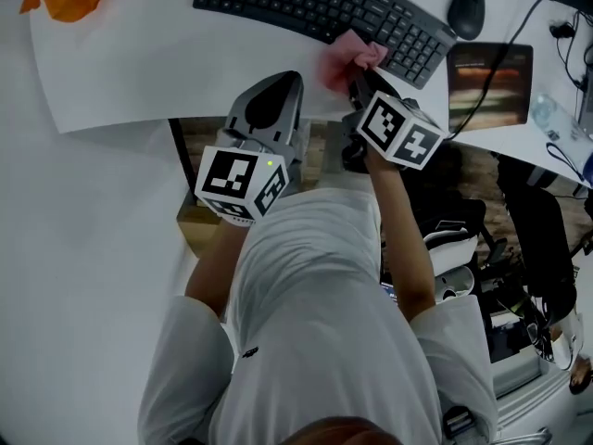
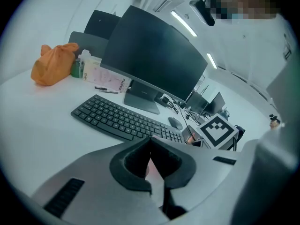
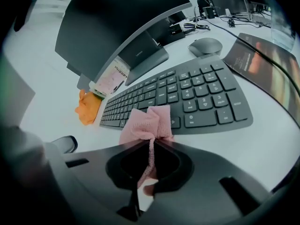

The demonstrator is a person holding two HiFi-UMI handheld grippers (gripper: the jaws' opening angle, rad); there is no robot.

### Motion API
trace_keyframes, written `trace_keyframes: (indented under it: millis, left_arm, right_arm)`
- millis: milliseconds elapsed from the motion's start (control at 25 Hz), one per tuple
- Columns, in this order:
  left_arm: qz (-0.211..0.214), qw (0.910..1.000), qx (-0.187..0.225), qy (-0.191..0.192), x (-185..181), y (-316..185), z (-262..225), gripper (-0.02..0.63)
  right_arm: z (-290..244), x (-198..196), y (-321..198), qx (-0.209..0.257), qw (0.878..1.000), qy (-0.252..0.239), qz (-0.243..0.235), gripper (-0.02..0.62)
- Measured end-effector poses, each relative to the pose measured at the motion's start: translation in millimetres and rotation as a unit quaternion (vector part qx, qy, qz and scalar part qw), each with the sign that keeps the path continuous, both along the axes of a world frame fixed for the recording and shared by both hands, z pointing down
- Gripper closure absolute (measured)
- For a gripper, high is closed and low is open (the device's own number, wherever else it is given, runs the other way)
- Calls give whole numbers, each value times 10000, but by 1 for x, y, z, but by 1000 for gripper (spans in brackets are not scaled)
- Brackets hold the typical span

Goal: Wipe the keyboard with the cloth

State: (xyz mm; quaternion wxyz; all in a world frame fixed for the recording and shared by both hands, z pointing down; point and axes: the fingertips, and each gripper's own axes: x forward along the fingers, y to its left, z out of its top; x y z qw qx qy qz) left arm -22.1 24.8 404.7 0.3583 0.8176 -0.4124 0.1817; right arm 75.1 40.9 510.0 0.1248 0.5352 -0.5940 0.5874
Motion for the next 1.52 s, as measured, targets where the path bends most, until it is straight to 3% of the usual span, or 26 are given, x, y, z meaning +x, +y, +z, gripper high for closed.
trace_keyframes:
  millis: [1200, 1520]
  left_arm:
    - [-1024, 9947, -54, -111, -91, -8, 7, 588]
    - [-1321, 9912, -19, -103, -114, 0, 7, 588]
  right_arm:
    - [-3, -123, -62, -12, 9963, -533, -681, 577]
    - [-1, -160, -81, 1, 9924, -624, -1063, 577]
